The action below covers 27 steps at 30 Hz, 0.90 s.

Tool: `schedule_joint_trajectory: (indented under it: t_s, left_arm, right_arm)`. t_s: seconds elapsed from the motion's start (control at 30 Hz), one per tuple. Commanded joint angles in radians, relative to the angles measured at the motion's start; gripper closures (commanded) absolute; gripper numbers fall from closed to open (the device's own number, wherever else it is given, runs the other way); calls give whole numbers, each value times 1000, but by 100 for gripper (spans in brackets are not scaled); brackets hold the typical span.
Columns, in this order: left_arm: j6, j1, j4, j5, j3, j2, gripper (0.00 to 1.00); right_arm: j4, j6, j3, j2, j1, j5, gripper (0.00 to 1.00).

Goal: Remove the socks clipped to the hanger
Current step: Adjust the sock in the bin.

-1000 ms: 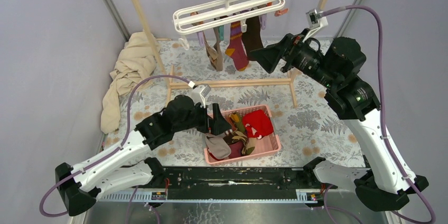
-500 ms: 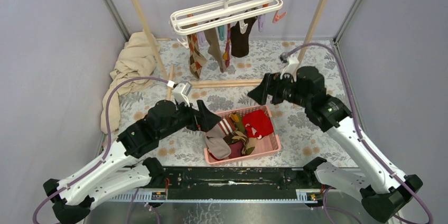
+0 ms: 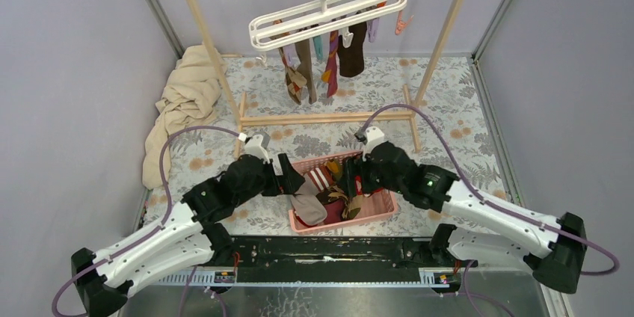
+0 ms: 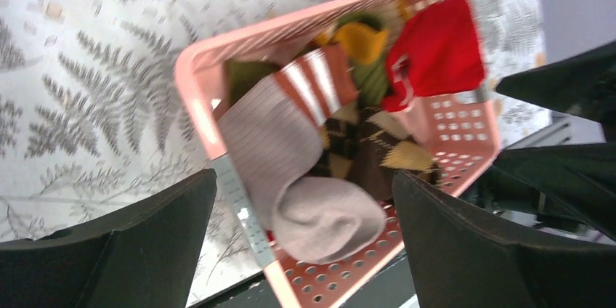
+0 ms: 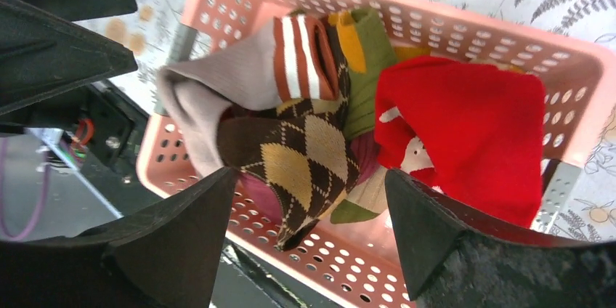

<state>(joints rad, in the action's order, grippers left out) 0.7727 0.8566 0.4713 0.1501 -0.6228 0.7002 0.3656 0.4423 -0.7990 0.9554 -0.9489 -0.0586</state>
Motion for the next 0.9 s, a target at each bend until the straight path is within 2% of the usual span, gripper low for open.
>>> schedule_joint_trajectory:
  t_s: [0.0,0.27,0.43,0.57,0.87]
  left_arm:
    - [110,-4,-51,40,99,-5,1]
    - [149,-2,-112,65,221,28,1]
    - [150,-2,-209,88,277,84,1]
    - [129,-3,-259,137,275,135,2]
    - [64,-21,-322,181,221,246,2]
  right_arm:
    - [-79,65,43,79,-83,-185,17]
    - [-170,130,81,263,-154,-332,16]
    - [-190,182,75,387,-168,-423,11]
    - [-260,237,130,401,-169,-461,9]
    - [-300,317,127,490,-168,-477,7]
